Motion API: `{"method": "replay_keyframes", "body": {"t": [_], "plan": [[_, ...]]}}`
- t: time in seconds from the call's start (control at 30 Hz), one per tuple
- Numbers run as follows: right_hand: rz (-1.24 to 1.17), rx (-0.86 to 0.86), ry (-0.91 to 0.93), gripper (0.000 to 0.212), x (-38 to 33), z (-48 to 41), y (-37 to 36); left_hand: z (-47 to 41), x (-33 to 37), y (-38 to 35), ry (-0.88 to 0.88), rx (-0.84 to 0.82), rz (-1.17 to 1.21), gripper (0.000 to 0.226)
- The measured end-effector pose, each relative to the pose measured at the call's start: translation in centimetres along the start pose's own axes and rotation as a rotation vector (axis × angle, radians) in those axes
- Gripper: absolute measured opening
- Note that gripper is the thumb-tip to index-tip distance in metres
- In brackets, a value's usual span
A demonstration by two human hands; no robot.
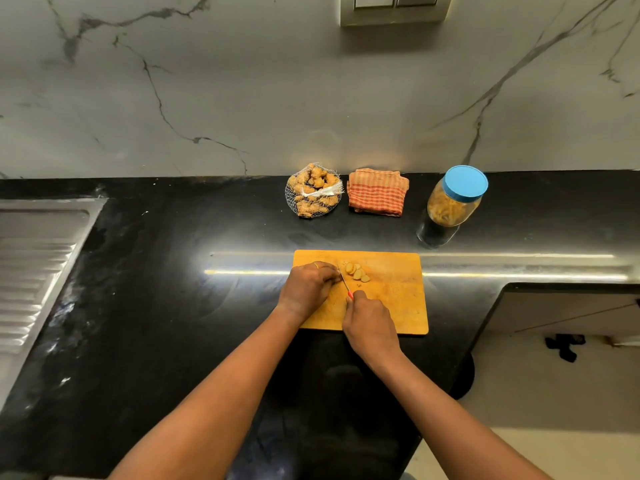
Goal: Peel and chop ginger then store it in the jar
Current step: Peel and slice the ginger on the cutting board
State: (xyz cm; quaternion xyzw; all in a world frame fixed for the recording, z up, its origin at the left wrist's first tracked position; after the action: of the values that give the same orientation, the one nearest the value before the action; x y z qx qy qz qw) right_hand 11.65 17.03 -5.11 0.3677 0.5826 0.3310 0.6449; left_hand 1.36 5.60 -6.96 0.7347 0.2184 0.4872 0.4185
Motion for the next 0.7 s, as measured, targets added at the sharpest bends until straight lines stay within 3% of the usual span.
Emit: {"method": "replay_keyframes", "body": {"t": [0.47,0.7], "plan": [[0.023,-0.109,-0.074,0.027,0.9,2.9,0.7,-0.4,-0.5,0.0,0.010,-0.034,0.019,0.015],[0.011,-0.038,-0.119,0.030,0.4,3.3,1.3,-0.5,-0.8,0.4,0.026,-0.060,0.064,0.015]]}}
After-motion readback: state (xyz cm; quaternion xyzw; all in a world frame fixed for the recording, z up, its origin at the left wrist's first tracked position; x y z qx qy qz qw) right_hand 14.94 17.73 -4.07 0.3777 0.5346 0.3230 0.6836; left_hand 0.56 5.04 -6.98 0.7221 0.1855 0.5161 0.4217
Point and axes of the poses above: each hand's wrist, its own z-axis away from the middle knuckle, its own y-axis out of the back of the hand, x = y × z, the point moved 1 cm from there along -z, towards the middle knuckle, and after that the axes turned 13 degrees about y, right-handed, at the moved point
